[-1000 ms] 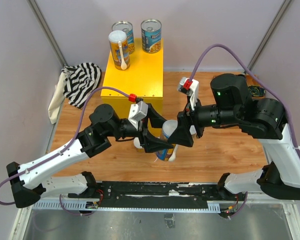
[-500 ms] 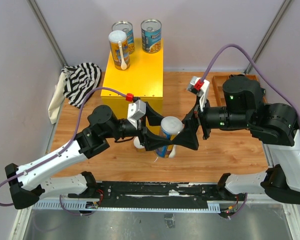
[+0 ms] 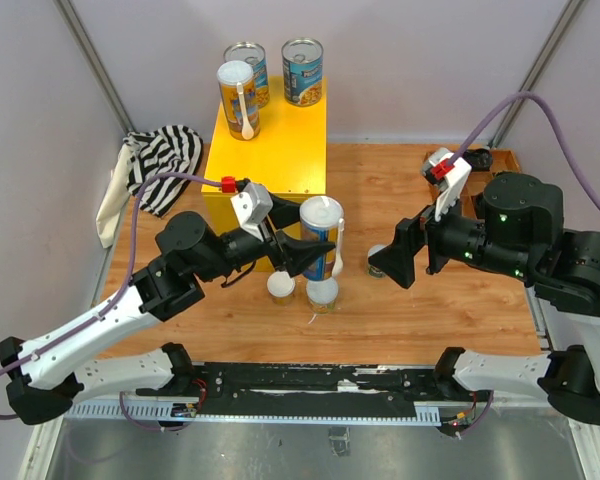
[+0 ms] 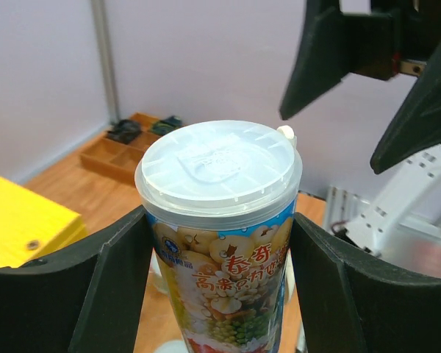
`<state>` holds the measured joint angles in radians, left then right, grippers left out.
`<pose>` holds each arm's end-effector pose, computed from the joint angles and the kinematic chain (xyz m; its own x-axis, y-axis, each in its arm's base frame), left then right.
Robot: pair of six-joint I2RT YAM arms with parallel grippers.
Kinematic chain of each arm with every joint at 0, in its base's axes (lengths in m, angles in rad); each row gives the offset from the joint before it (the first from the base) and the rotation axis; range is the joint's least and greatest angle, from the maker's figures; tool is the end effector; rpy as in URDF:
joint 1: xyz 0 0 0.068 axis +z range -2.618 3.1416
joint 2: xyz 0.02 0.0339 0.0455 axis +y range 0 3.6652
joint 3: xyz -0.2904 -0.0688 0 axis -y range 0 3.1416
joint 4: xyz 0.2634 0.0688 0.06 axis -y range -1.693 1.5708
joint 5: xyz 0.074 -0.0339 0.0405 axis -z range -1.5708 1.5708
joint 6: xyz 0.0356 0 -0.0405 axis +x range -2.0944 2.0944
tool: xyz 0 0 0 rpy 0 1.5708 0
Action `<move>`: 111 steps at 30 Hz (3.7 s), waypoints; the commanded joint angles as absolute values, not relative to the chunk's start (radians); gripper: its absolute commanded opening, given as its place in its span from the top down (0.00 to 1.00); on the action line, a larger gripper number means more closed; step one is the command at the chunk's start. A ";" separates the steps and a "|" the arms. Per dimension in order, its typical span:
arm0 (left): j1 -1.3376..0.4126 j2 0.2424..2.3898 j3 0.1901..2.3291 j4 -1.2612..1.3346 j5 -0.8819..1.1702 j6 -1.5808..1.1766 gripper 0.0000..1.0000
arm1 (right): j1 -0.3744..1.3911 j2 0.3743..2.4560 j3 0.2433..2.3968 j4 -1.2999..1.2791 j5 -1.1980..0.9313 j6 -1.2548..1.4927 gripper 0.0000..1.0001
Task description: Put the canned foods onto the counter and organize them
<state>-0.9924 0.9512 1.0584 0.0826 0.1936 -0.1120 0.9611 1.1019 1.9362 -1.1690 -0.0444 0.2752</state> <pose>0.1112 -0.1828 0.4583 -0.0009 -0.1993 -0.9799 0.9307 0.3582 -0.0737 0.0701 0.1032 0.5720 -0.4101 -0.1131 -0.9050 -0.7602 0.5906 0.2707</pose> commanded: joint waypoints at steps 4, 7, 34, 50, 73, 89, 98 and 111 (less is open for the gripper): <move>-0.999 0.925 1.187 0.281 -0.052 -0.002 1.00 | 0.968 1.030 1.866 -1.120 0.209 0.317 0.02; -0.997 0.952 1.219 0.303 -0.083 0.053 1.00 | 0.968 1.022 1.852 -1.120 0.230 0.320 0.02; -0.468 1.213 1.433 0.463 0.455 -0.171 1.00 | 0.967 1.016 1.723 -0.998 0.277 0.244 0.02; -0.313 1.353 1.448 0.664 0.664 -0.358 1.00 | 0.957 1.000 1.677 -0.897 0.221 0.202 0.02; -0.312 1.415 1.429 0.635 0.692 -0.295 1.00 | 0.932 1.124 1.724 -0.655 0.185 0.099 0.02; -0.333 1.441 1.396 0.634 0.709 -0.278 1.00 | 0.713 1.336 1.870 -0.425 -0.163 0.132 0.02; -0.373 1.433 1.382 0.571 0.674 -0.223 0.95 | 0.703 1.396 1.926 -0.377 -0.188 0.098 0.02; -0.402 1.389 1.338 0.508 0.609 -0.180 0.47 | 0.642 1.499 1.960 -0.275 -0.251 0.145 0.02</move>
